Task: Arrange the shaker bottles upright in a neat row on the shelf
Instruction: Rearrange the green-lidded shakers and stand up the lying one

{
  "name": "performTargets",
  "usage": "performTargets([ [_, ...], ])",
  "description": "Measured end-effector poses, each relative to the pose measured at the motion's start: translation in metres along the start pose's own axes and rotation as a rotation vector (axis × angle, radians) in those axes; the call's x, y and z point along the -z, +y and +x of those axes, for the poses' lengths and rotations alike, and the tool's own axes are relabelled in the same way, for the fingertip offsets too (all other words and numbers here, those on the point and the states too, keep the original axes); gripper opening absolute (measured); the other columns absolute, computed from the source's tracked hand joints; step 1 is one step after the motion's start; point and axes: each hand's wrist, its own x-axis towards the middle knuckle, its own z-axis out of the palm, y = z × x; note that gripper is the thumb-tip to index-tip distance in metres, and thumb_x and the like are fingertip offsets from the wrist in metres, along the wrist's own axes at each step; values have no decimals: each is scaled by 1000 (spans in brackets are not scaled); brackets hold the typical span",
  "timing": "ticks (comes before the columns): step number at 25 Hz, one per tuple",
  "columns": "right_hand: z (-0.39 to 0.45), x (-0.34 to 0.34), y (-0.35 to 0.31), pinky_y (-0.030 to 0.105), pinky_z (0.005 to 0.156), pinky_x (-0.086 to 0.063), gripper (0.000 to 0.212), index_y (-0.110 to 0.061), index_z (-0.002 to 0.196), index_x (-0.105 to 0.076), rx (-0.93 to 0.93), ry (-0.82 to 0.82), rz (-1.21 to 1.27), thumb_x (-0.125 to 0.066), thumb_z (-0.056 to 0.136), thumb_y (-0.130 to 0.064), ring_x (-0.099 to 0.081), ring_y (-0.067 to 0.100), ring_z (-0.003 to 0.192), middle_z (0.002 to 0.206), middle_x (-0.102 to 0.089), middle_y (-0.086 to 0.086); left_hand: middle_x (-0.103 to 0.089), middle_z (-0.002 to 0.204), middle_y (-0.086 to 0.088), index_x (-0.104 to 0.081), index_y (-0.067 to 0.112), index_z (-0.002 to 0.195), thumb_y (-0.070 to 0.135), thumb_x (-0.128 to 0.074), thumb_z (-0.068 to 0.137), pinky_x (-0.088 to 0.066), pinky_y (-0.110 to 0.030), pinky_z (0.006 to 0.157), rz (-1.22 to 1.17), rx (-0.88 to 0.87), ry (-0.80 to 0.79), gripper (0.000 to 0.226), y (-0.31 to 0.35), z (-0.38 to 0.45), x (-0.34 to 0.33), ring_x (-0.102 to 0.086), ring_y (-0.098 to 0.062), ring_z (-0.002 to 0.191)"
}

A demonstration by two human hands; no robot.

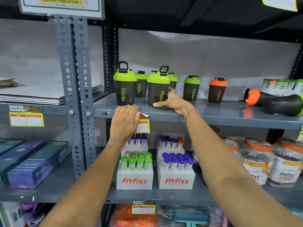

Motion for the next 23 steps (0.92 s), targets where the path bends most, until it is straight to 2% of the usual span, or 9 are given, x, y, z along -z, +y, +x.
performTargets([
  [2,0,2,0,33,99,-48,112,-11,151,0,1,-10,62,-78,72,3,-44,24,130,159,-21,19,-67,103,-7,-62,7,108,27,-33,99,-38,-37,88,0,0,0,36,0,-1,0,-59,-28,96],
  [4,0,1,0,30,88,-53,109,-11,150,-5,4,5,74,-77,71,7,-48,24,126,155,-28,19,-67,103,-7,-62,7,108,27,-33,99,-38,-37,88,-1,2,-6,37,0,0,0,-59,-27,96],
  [6,0,-2,1,35,97,-49,113,-11,149,-7,12,46,9,-84,67,-2,-46,26,128,143,-39,15,-67,103,-7,-62,7,108,28,-32,99,-38,-37,88,5,11,-12,38,0,1,0,-59,-27,96],
  [9,-1,-4,1,45,111,-40,119,-10,149,-6,17,75,-35,-88,63,-10,-42,29,134,142,-40,15,-67,104,-7,-62,7,108,28,-32,99,-38,-37,89,1,22,-21,38,1,0,2,-59,-27,97],
  [16,-7,-6,-3,44,111,-40,118,-11,150,-5,42,75,-69,-87,65,-12,-43,29,134,145,-39,16,-67,106,-8,-62,7,108,28,-30,99,-40,-40,93,-30,70,-67,39,9,2,10,-58,-28,101],
  [20,-21,2,-4,38,100,-50,121,-14,152,1,38,36,-15,-86,68,-11,-47,23,125,146,-39,16,-67,108,-5,-62,11,108,30,-30,98,-35,-45,105,-38,126,-55,38,25,1,15,-59,-25,106],
  [23,-36,28,6,41,102,-48,109,-18,152,-4,45,74,26,-81,75,-13,-45,28,129,146,-37,17,-67,106,-4,-63,11,106,29,-34,97,-29,-45,109,0,112,-18,36,49,0,12,-60,-25,105],
])
